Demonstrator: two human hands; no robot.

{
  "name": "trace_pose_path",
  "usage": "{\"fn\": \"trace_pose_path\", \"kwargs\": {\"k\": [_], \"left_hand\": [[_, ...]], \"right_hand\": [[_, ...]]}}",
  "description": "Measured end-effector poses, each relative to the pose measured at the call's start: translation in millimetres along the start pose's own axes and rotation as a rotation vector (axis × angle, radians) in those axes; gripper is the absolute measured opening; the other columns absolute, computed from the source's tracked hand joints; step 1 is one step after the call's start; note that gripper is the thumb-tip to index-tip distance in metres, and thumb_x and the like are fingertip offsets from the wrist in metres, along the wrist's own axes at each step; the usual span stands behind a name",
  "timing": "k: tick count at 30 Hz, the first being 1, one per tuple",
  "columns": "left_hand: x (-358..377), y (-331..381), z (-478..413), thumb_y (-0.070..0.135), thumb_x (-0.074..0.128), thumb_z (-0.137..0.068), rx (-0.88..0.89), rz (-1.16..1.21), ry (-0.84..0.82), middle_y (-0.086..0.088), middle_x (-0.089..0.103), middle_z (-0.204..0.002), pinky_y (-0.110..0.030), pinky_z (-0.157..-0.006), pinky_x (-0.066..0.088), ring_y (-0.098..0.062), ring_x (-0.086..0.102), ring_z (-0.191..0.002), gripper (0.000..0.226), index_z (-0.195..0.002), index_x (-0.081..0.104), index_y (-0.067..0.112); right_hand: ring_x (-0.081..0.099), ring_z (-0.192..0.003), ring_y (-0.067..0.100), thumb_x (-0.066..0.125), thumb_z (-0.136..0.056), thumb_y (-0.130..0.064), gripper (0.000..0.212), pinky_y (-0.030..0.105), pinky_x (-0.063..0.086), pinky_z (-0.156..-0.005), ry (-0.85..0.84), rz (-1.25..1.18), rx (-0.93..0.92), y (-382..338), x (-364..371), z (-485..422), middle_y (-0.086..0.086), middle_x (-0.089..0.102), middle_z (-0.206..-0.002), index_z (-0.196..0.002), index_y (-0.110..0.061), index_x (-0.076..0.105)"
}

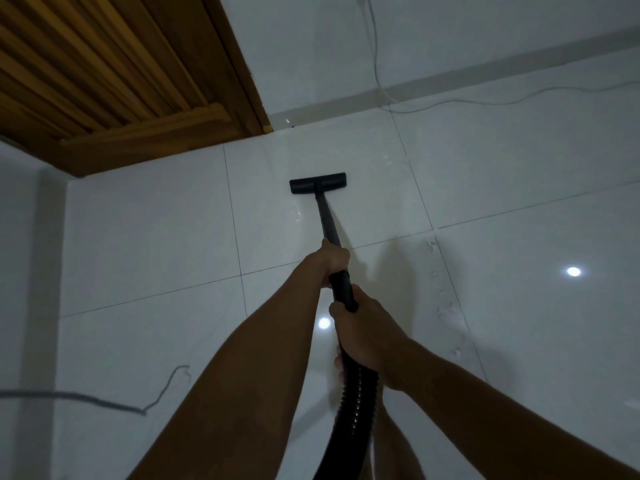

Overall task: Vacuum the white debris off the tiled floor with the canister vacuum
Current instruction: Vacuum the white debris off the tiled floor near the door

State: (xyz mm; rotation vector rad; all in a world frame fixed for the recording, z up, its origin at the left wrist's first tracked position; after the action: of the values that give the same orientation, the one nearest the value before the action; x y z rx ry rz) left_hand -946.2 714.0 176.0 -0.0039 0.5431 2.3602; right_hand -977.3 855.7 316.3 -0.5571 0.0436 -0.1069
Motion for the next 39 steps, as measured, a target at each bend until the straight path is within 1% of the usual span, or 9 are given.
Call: {"fn": "trace_pose_path", "kwargs": {"k": [4, 11, 14, 18, 22, 25, 29, 33, 39], "left_hand": [[9.2, -30.6, 19.3, 0.012, 0.044, -0.097, 0.001, -0.015, -0.002, -0.024, 0.05, -0.137, -0.035, -0.059, 0.051, -0.027, 0.054, -0.086, 0.063, -0.153, 0.015, 0.017], [31.7, -94.5, 50.3, 0.013, 0.046, -0.098, -0.01, 0.007, -0.002, -0.022, 0.055, -0.126, -0.035, -0.055, 0.052, -0.025, 0.055, -0.078, 0.061, -0.152, 0.018, 0.016], [41.7, -115.6, 68.2, 0.012, 0.045, -0.098, -0.019, 0.011, -0.014, -0.019, 0.055, -0.112, -0.034, -0.052, 0.051, -0.023, 0.055, -0.073, 0.062, -0.153, 0.015, 0.017], [52.0, -132.4, 94.0, 0.015, 0.044, -0.1, -0.023, -0.023, -0.018, -0.021, 0.056, -0.124, -0.033, -0.051, 0.051, -0.024, 0.057, -0.075, 0.063, -0.154, 0.013, 0.017], [62.7, -146.9, 118.2, 0.015, 0.043, -0.1, -0.037, -0.08, -0.023, -0.017, 0.056, -0.108, -0.034, -0.053, 0.051, -0.024, 0.058, -0.074, 0.058, -0.152, 0.017, 0.011], [73.2, -165.7, 132.6, 0.016, 0.042, -0.1, -0.05, -0.092, -0.023, -0.018, 0.056, -0.119, -0.036, -0.055, 0.052, -0.025, 0.058, -0.077, 0.059, -0.154, 0.016, 0.013], [95.3, -197.0, 149.0, 0.015, 0.042, -0.101, -0.056, -0.059, -0.026, -0.019, 0.055, -0.114, -0.037, -0.061, 0.054, -0.026, 0.058, -0.079, 0.052, -0.149, 0.025, 0.008], [122.0, -236.3, 169.6, 0.016, 0.041, -0.102, -0.065, -0.066, -0.021, -0.02, 0.048, -0.131, -0.039, -0.071, 0.051, -0.028, 0.055, -0.088, 0.06, -0.155, 0.012, 0.015], [154.9, -296.8, 185.2, 0.013, 0.04, -0.1, -0.047, -0.069, -0.01, -0.016, 0.048, -0.122, -0.037, -0.067, 0.052, -0.025, 0.054, -0.078, 0.074, -0.157, -0.005, 0.024]], "right_hand": [[0.061, -0.043, 0.016, 0.047, -0.105, -0.024, 0.035, 0.027, 0.051, -0.048, 0.001, -0.004, -0.018, 24.5, 9.4, 27.5, 0.01, 0.06, -0.075, -0.14, -0.02, 0.045], [0.055, -0.035, 0.0, 0.045, -0.107, -0.021, 0.035, 0.016, 0.043, -0.038, 0.024, 0.108, -0.026, 75.9, 24.6, 69.4, 0.006, 0.058, -0.078, -0.141, -0.019, 0.045], [0.058, -0.04, 0.007, 0.046, -0.107, -0.023, 0.038, 0.021, 0.047, -0.042, 0.005, 0.082, 0.017, 95.4, 29.7, 86.0, 0.009, 0.059, -0.08, -0.145, -0.019, 0.043], [0.057, -0.04, 0.01, 0.046, -0.107, -0.024, 0.038, 0.022, 0.047, -0.041, -0.006, 0.039, 0.057, 112.4, 31.9, 109.5, 0.011, 0.059, -0.081, -0.145, -0.019, 0.043], [0.057, -0.04, 0.01, 0.045, -0.107, -0.022, 0.036, 0.021, 0.048, -0.04, -0.034, 0.036, 0.075, 122.9, 32.2, 132.0, 0.012, 0.059, -0.081, -0.143, -0.018, 0.044], [0.059, -0.043, 0.015, 0.046, -0.106, -0.02, 0.035, 0.028, 0.053, -0.044, -0.061, -0.011, 0.101, 141.8, 36.1, 147.5, 0.013, 0.059, -0.079, -0.141, -0.02, 0.043], [0.059, -0.042, 0.017, 0.047, -0.104, -0.018, 0.036, 0.028, 0.053, -0.044, -0.074, -0.028, 0.114, 182.0, 39.1, 162.1, 0.014, 0.057, -0.079, -0.139, -0.023, 0.043], [0.058, -0.039, 0.017, 0.049, -0.1, -0.02, 0.035, 0.033, 0.056, -0.047, -0.107, -0.025, 0.123, 235.9, 45.8, 175.2, 0.017, 0.057, -0.082, -0.135, -0.02, 0.046], [0.059, -0.045, 0.018, 0.048, -0.103, -0.025, 0.045, 0.028, 0.051, -0.049, -0.092, 0.071, 0.086, 302.2, 51.3, 194.4, 0.013, 0.061, -0.081, -0.147, -0.022, 0.039]]}}
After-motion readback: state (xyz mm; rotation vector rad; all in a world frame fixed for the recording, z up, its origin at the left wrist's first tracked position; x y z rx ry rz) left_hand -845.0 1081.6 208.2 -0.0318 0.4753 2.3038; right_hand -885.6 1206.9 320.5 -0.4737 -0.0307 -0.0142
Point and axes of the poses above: each hand's wrist, its own z-axis away from the middle knuckle, its own x-axis out of the palm, y = z × x, the point moved 4 cm from there along -z, towards the middle knuckle
